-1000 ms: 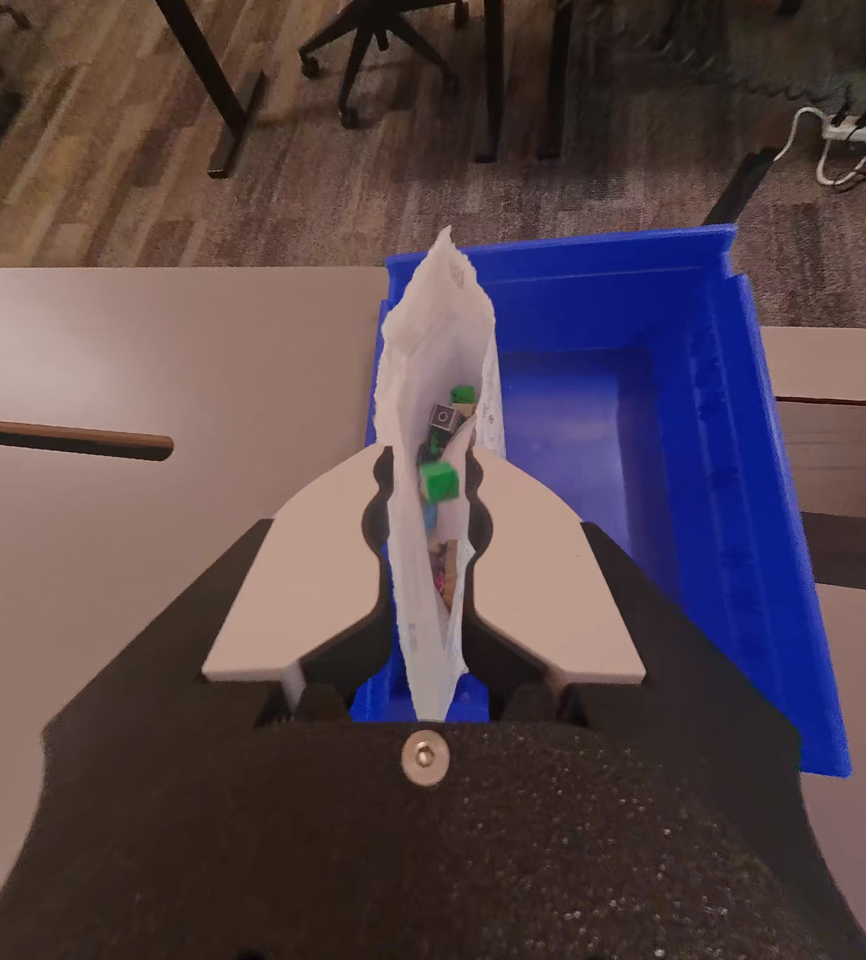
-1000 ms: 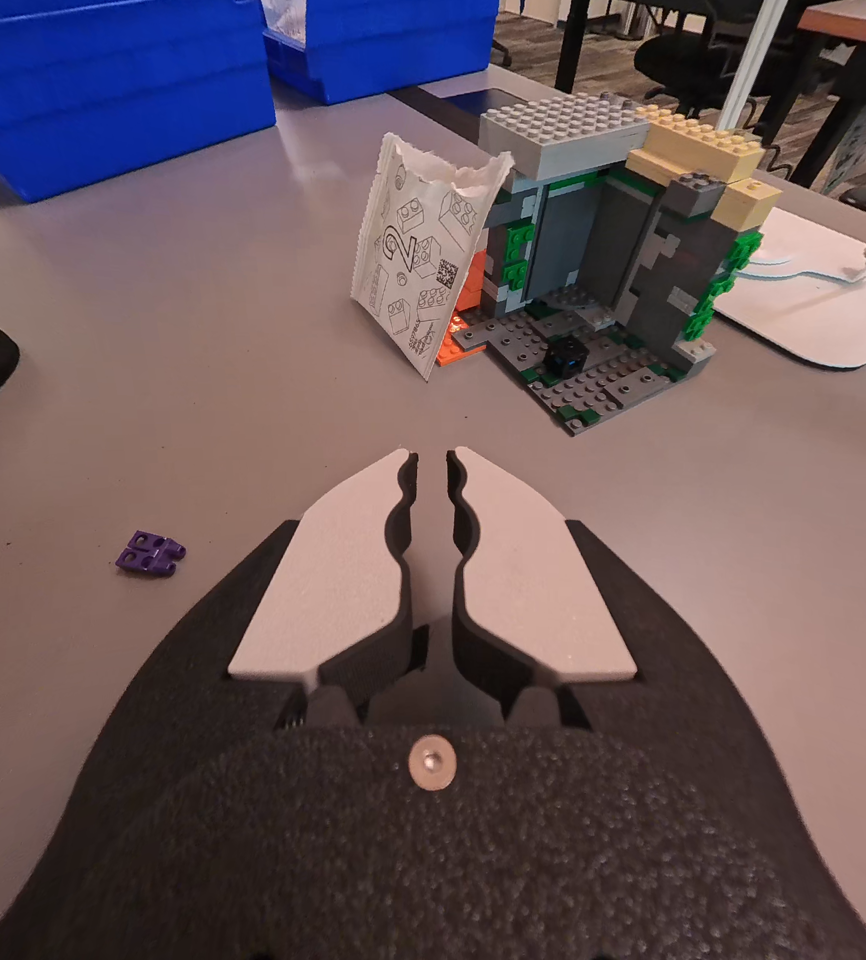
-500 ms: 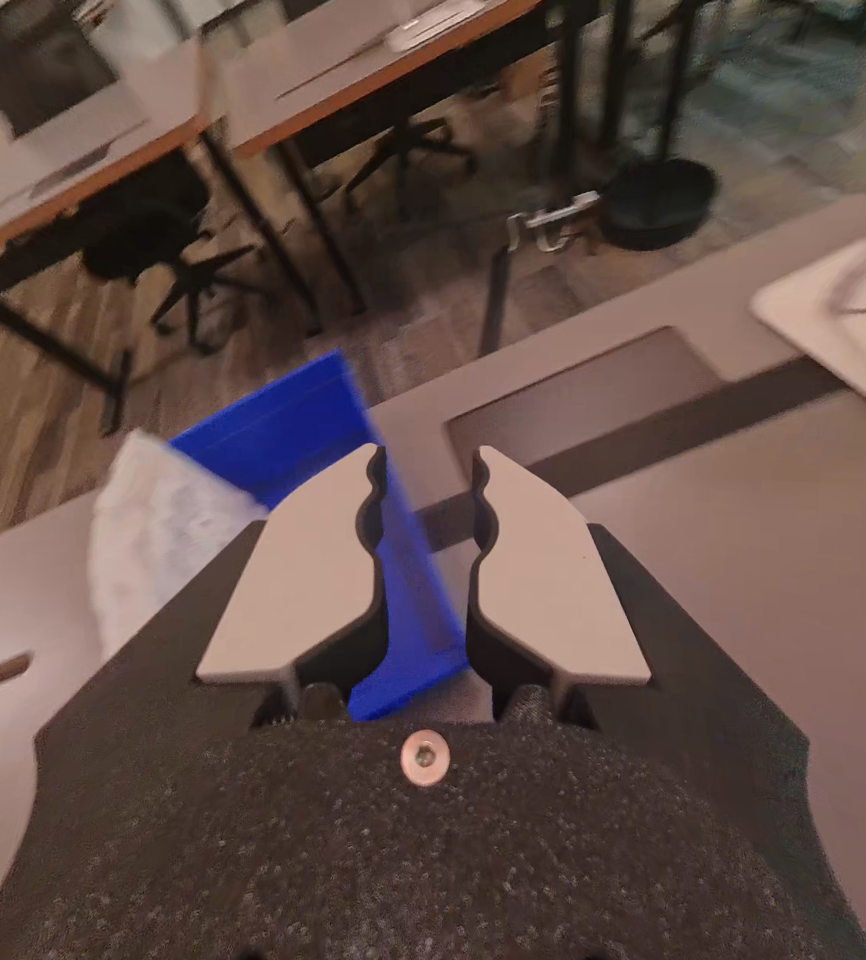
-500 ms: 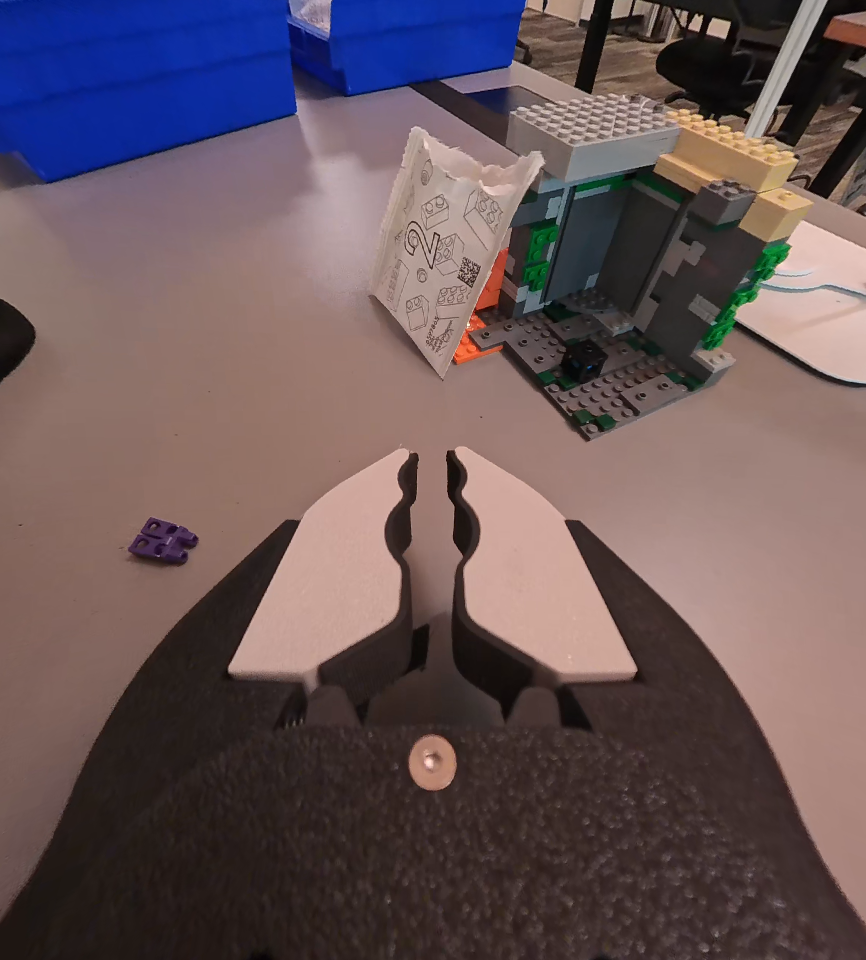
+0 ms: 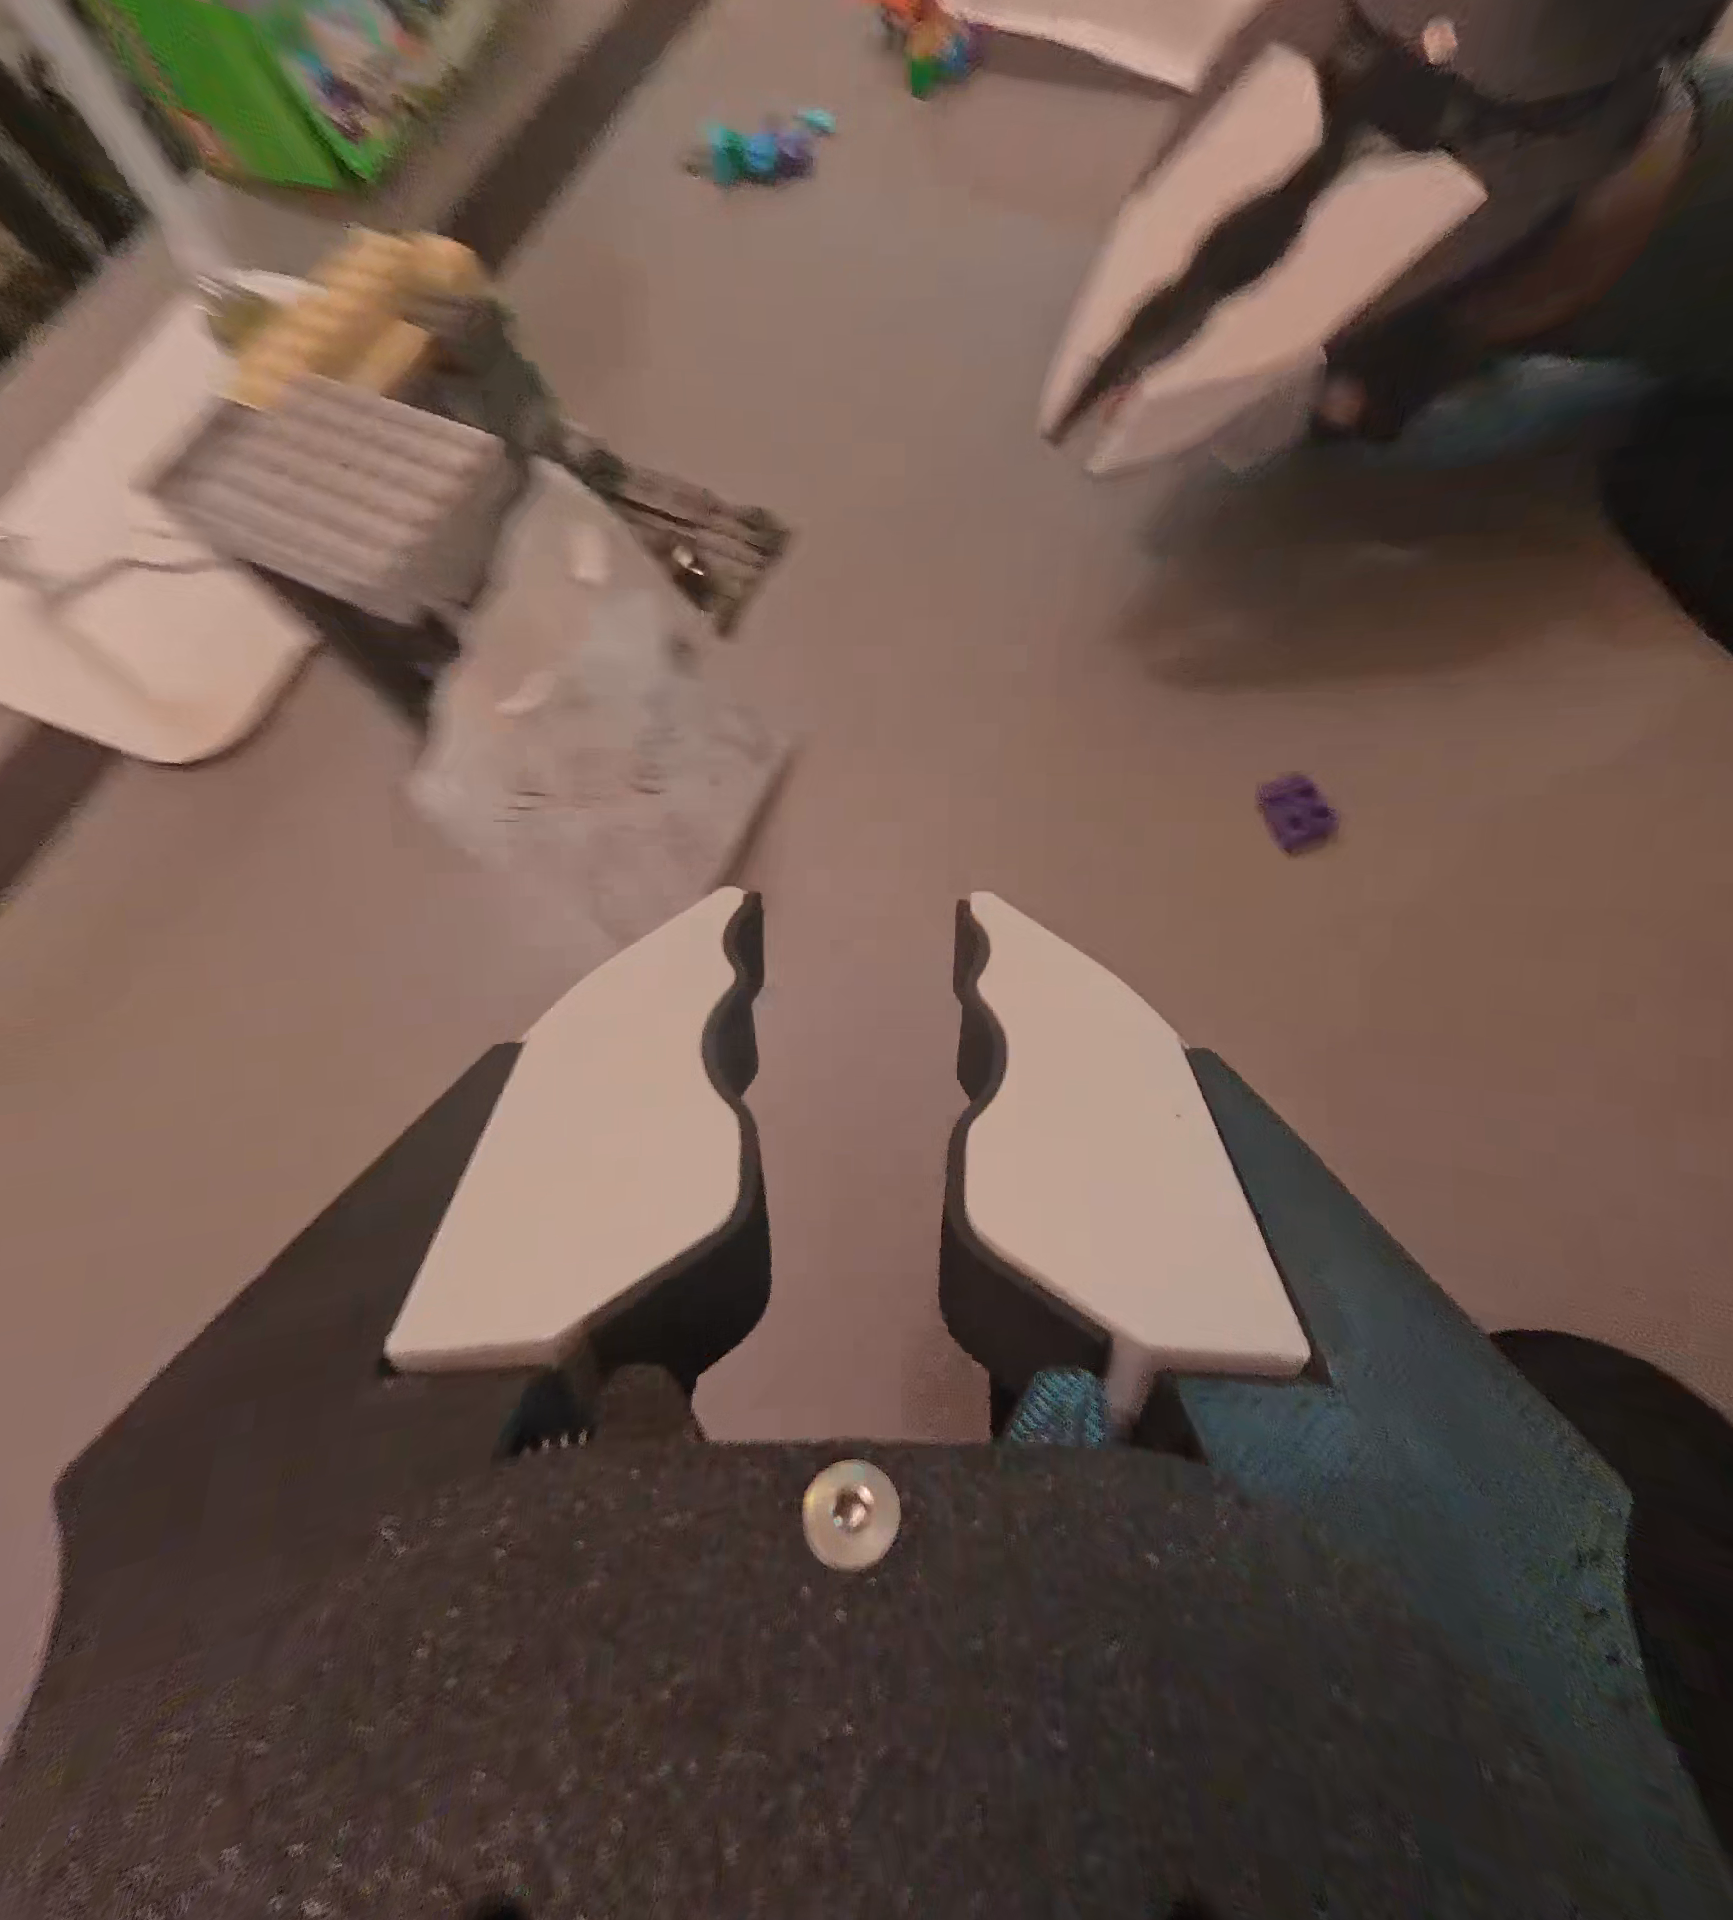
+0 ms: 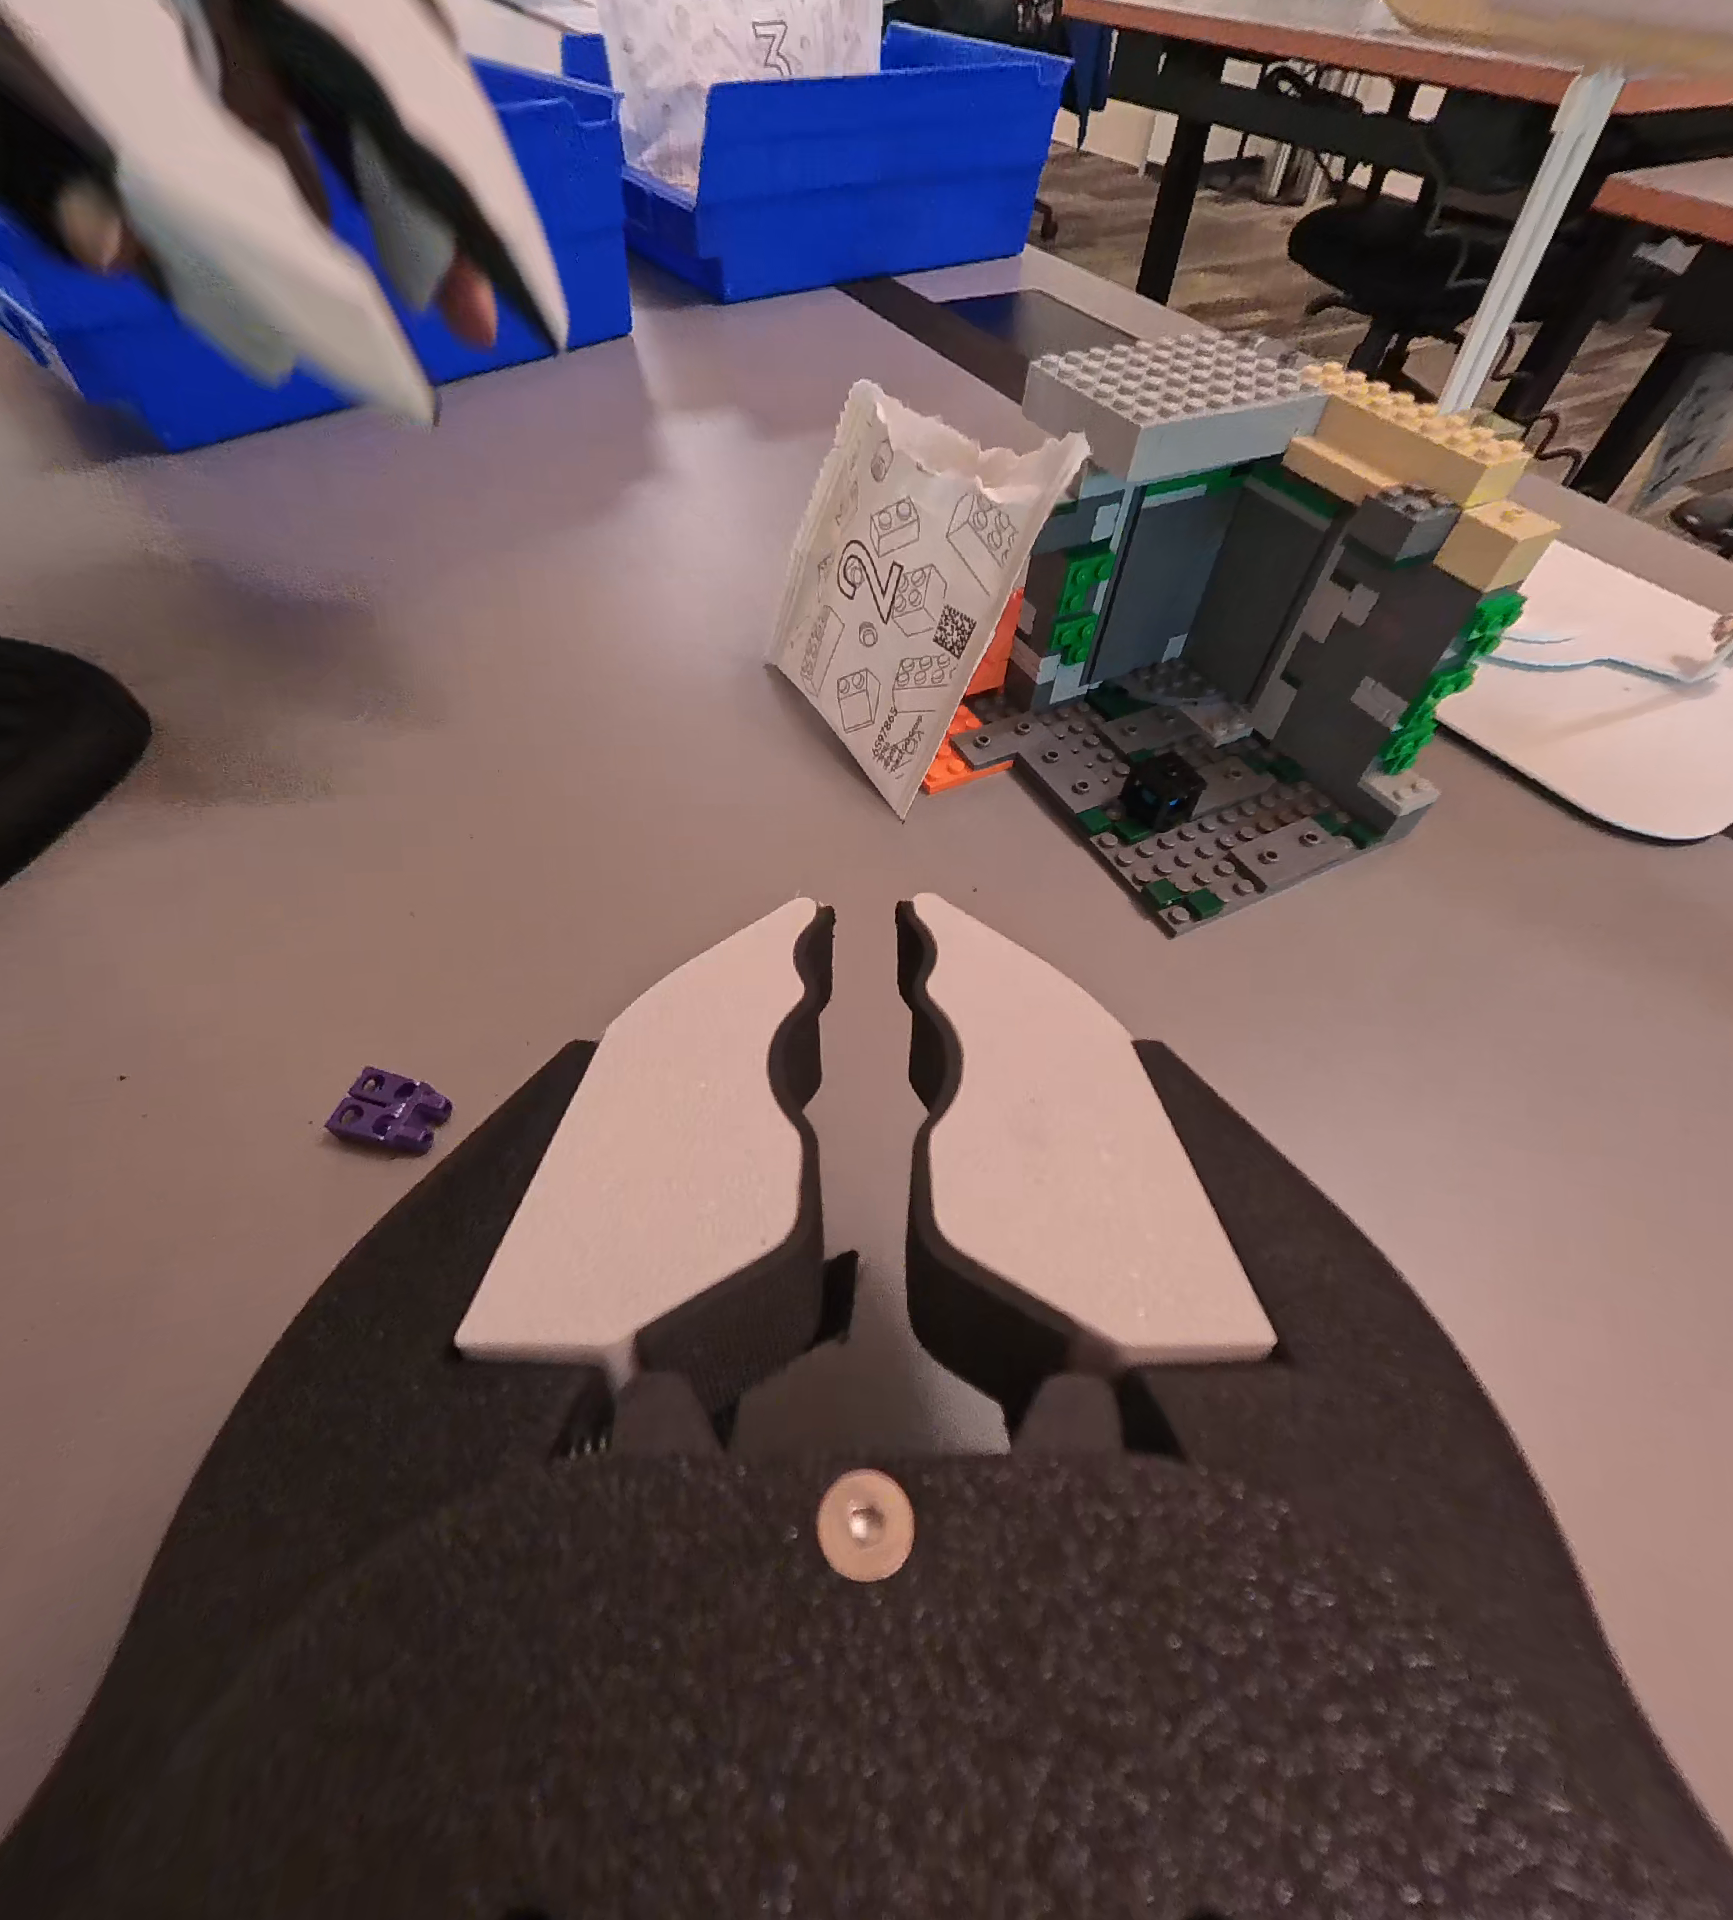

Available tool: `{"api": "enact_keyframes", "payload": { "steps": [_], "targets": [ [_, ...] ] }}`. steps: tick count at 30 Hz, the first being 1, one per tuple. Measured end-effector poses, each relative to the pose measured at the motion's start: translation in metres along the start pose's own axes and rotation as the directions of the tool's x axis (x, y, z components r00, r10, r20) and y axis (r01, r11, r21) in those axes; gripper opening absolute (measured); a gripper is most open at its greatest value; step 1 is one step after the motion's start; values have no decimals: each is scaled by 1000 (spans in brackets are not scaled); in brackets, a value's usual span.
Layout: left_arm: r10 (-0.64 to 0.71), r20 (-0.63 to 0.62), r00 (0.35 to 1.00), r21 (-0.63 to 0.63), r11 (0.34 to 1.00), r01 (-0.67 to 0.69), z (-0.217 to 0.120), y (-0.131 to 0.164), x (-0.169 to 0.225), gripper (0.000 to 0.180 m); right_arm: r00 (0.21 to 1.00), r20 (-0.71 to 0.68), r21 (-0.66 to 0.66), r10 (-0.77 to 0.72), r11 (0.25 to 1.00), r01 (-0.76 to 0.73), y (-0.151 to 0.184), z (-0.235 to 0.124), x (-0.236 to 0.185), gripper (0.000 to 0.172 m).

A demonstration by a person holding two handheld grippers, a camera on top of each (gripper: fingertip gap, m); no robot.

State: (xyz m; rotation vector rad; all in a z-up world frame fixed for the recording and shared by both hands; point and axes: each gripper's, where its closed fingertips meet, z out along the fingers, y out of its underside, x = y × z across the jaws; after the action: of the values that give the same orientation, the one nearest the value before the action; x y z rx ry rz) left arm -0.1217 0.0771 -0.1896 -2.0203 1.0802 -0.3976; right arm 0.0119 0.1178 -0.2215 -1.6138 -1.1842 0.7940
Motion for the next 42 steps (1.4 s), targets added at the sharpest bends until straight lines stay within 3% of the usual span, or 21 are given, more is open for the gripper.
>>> {"api": "enact_keyframes", "payload": {
  "steps": [9, 14, 20, 26, 29, 32, 34, 38, 42],
  "targets": [
    [-22, -122, 992, -132, 991, 6, 70, 30, 91, 44, 999, -36, 32, -13, 999, 14, -12, -10, 2, 11],
    [15, -155, 988, -191, 981, -45, 86, 42, 103, 45, 999, -37, 40, -29, 999, 31, -17, -13, 1, 11],
    [26, -260, 965, -159, 985, -69, 98, 25, 126, 37, 998, -39, 32, -44, 998, 45, -17, -14, 1, 11],
    [87, -224, 971, -160, 979, -124, 97, 24, 114, 22, 998, -42, 14, -40, 999, 40, -12, -14, 3, 11],
    [74, -135, 988, -128, 988, -91, 70, 19, 76, 19, 999, -40, 9, -37, 999, 37, -10, -14, 4, 11],
    [38, 77, 996, -101, 994, -30, 16, 12, -3, 20, 999, -34, 3, -33, 999, 33, -9, -12, 3, 11],
    [5, 252, 968, -87, 996, 18, -35, 8, -69, 20, 999, -30, -1, -31, 1000, 31, -8, -11, 3, 11],
    [-35, 579, 815, -82, 991, 101, -153, 19, -201, 20, 999, -26, -18, -20, 1000, 19, -2, -7, 4, 11],
    [-147, 743, 653, -48, 961, 271, -250, 55, -315, 19, 999, -33, -30, 5, 1000, -6, 5, -4, 9, 11]
  ]
}}
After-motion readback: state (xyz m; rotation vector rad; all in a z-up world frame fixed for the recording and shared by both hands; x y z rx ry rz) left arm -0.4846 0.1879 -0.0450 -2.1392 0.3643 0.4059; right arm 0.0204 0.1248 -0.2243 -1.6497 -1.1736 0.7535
